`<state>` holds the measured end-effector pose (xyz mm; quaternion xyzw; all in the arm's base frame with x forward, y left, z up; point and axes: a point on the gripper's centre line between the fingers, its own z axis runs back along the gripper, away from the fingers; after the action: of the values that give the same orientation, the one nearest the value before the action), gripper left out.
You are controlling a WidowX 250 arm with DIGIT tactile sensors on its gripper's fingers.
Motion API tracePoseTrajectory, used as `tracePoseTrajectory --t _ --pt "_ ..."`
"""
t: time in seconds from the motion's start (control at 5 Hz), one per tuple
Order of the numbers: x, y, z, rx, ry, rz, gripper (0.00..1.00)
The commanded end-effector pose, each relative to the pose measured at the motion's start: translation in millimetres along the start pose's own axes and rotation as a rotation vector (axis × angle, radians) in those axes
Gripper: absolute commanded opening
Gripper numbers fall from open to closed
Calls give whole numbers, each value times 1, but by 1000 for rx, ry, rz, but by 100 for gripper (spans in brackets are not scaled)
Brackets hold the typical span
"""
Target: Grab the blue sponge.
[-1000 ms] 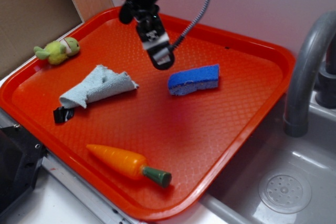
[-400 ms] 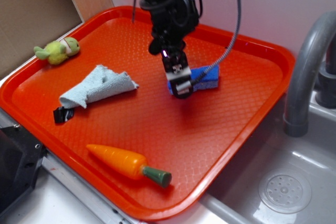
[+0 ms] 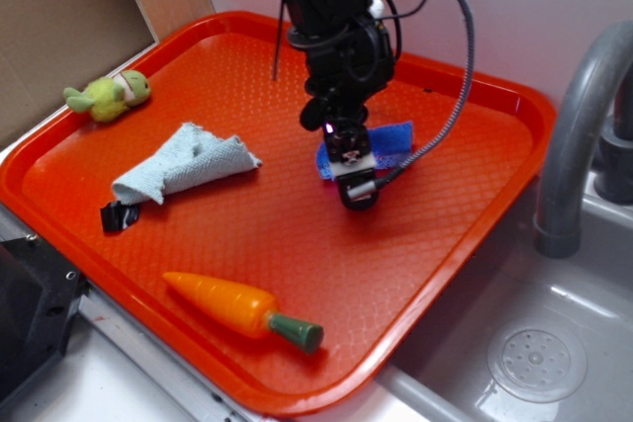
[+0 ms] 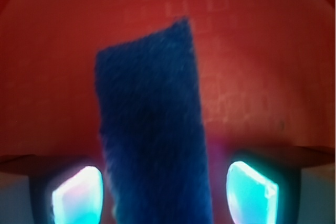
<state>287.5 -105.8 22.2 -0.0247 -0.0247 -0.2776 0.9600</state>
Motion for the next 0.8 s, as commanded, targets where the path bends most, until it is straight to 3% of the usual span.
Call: tracePoseTrajectory --t 0.0,0.2,0.4,0.6 --pt "-1 1 7 37 -25 23 0" --pt "-7 6 44 153 -67 142 0" --pt "-21 11 95 268 -49 384 0" --pt "-39 11 146 279 -41 635 0"
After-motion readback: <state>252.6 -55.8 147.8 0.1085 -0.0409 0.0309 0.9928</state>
